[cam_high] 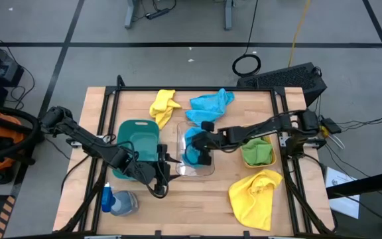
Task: Sort microfiber towel by color & place in baskets
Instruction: Put the bottom blue microfiber towel into the transparent bin, then put the blue microfiber towel into the transparent bin
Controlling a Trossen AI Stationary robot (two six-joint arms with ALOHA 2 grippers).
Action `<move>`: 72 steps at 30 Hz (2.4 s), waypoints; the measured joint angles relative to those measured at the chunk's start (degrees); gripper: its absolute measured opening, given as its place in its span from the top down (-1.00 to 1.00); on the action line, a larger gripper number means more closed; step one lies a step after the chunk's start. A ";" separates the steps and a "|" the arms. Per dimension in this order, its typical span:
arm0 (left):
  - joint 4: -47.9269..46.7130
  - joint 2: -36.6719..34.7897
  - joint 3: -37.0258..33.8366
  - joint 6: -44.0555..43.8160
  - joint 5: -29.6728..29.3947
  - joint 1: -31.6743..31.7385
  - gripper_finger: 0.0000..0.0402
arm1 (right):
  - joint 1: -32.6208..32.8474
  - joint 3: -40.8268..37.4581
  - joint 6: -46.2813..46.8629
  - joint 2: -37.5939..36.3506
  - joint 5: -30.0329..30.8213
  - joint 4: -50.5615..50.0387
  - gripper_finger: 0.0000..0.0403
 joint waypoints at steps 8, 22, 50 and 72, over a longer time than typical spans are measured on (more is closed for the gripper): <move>-0.05 0.00 0.00 -0.02 -0.04 1.60 -0.18 | -0.95 0.00 2.27 2.34 -1.37 0.10 0.97; -2.46 0.00 -0.02 0.02 -0.44 1.73 -0.18 | 1.99 11.50 1.99 1.08 -0.90 -16.45 0.60; -4.19 -0.09 -2.09 1.67 -0.15 7.31 -0.18 | -28.95 6.41 -20.03 -8.72 -15.19 -26.84 -0.14; -2.22 -0.07 -2.10 -1.53 -0.15 7.31 -0.18 | -32.40 -12.00 -24.28 -2.86 -14.80 -0.44 -0.22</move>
